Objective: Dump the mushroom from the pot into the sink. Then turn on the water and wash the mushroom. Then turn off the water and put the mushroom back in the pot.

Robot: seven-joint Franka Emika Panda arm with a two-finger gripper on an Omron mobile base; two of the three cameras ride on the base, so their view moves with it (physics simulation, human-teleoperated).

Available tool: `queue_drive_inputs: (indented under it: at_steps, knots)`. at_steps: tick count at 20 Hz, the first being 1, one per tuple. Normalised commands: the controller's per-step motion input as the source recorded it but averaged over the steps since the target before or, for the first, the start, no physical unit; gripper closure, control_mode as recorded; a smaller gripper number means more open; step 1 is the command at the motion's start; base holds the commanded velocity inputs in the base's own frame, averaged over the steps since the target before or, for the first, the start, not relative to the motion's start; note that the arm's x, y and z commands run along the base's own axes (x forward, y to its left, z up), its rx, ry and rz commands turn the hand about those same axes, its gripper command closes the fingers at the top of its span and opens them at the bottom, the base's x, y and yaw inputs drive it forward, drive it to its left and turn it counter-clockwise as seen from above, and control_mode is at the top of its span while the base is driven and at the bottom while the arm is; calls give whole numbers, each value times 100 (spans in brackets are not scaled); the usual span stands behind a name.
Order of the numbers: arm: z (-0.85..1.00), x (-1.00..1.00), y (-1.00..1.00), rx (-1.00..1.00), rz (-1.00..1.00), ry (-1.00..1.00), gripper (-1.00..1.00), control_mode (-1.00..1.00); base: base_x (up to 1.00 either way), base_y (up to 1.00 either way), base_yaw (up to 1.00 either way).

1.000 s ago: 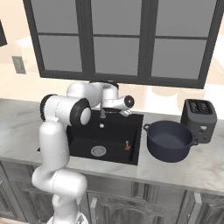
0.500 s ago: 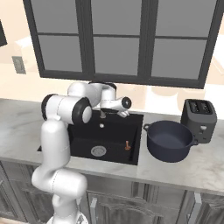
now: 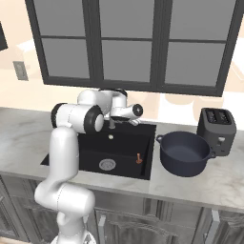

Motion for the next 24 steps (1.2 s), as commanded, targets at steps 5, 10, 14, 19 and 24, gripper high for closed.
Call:
queue_drive_inputs:
  at_steps: [5,10,14,19,24]
  knots:
    - [-19,24,0,0,-1,0,-100,-100,0,0,0]
    - [-29,5,0,0,-3,0,-100,-100,0,0,0]
    - [-19,7,0,0,-3,0,-100,-100,0,0,0]
    - [-6,14,0,0,-3,0,-100,-100,0,0,0]
    - [-2,23,0,0,-2,0,-100,-100,0,0,0]
